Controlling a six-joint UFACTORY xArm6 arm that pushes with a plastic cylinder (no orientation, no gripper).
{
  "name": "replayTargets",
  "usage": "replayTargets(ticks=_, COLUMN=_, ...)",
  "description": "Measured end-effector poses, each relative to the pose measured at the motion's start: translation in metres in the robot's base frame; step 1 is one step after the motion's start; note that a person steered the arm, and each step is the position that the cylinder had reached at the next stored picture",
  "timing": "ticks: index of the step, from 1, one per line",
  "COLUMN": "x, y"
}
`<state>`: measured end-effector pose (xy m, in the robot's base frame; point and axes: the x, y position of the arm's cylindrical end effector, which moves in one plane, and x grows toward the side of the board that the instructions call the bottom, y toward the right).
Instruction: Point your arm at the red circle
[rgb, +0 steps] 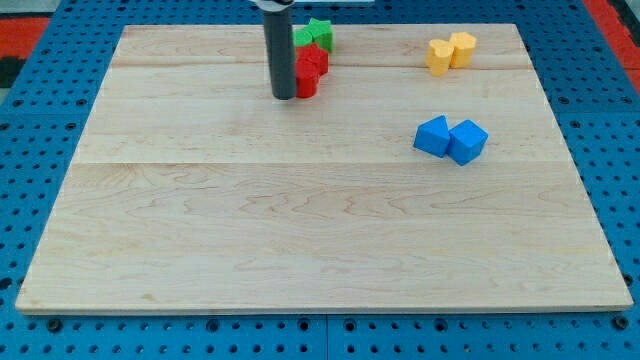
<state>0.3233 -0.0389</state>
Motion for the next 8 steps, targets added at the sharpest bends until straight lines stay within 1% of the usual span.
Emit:
replayTargets(ticks=1, x=-0.014, y=0.015)
replayTargets(ticks=2, x=-0.026, y=0.019)
replayTargets(ticks=3, x=-0.027, y=0.011)
replayTargets(ticks=4, x=-0.024, y=0.002)
replayTargets(ticks=6, x=-0.017, y=0.004)
replayTargets(ticks=8, x=-0.005, y=0.025)
